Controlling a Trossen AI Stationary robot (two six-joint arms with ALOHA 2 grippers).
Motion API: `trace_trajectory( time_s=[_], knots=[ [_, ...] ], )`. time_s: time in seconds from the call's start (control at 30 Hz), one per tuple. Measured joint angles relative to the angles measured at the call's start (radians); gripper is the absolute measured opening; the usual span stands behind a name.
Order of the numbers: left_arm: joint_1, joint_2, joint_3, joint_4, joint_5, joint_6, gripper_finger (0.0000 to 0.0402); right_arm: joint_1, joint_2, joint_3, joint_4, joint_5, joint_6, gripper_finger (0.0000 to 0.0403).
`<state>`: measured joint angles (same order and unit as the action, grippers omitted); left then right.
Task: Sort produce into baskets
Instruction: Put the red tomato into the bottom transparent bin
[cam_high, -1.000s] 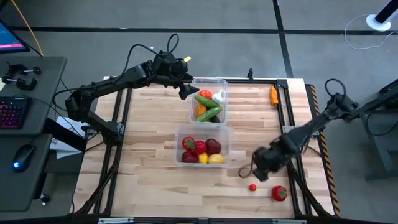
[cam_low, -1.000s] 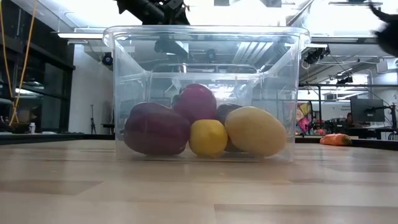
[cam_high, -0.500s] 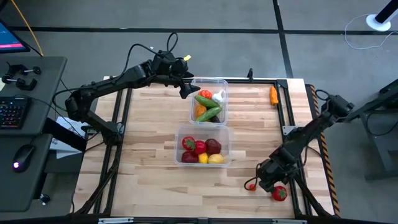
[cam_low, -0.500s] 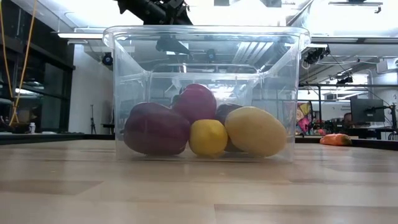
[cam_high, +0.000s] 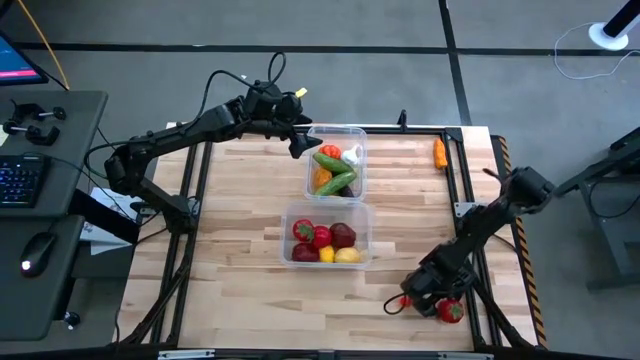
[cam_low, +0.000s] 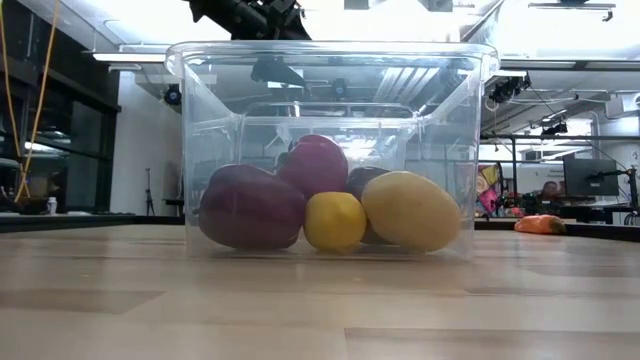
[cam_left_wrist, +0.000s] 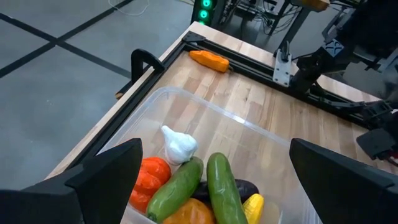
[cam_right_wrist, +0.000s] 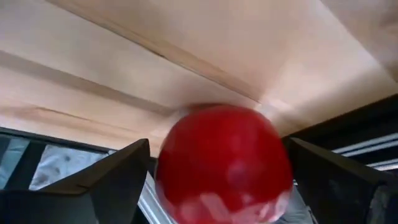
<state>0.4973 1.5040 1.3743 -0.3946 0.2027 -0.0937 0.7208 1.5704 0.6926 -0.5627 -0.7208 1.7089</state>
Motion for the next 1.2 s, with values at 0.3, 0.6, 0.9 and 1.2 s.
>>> trace_trajectory(
  time_s=[0.3,0.6,0.9,1.2],
  knots=[
    [0.000,0.000,0.000,0.000,0.000,0.000,0.0393,0.000,0.028,0.002,0.047,-0.077,-0.044,0.0358],
    [0.000,0.000,0.000,0.000,0.000,0.019,0.0393,-0.032,0.015,0.235,-0.264,-0.008,-0.328,0.0285],
    [0.000,0.000,0.000,0.007,0.000,0.034,0.0393,-0.259,-0.109,0.616,-0.820,0.609,-0.650,0.0278],
    [0.000,0.000,0.000,0.010,0.000,0.017,0.0393,-0.514,-0.180,0.657,-0.384,0.811,-0.971,0.0277]
  ],
)
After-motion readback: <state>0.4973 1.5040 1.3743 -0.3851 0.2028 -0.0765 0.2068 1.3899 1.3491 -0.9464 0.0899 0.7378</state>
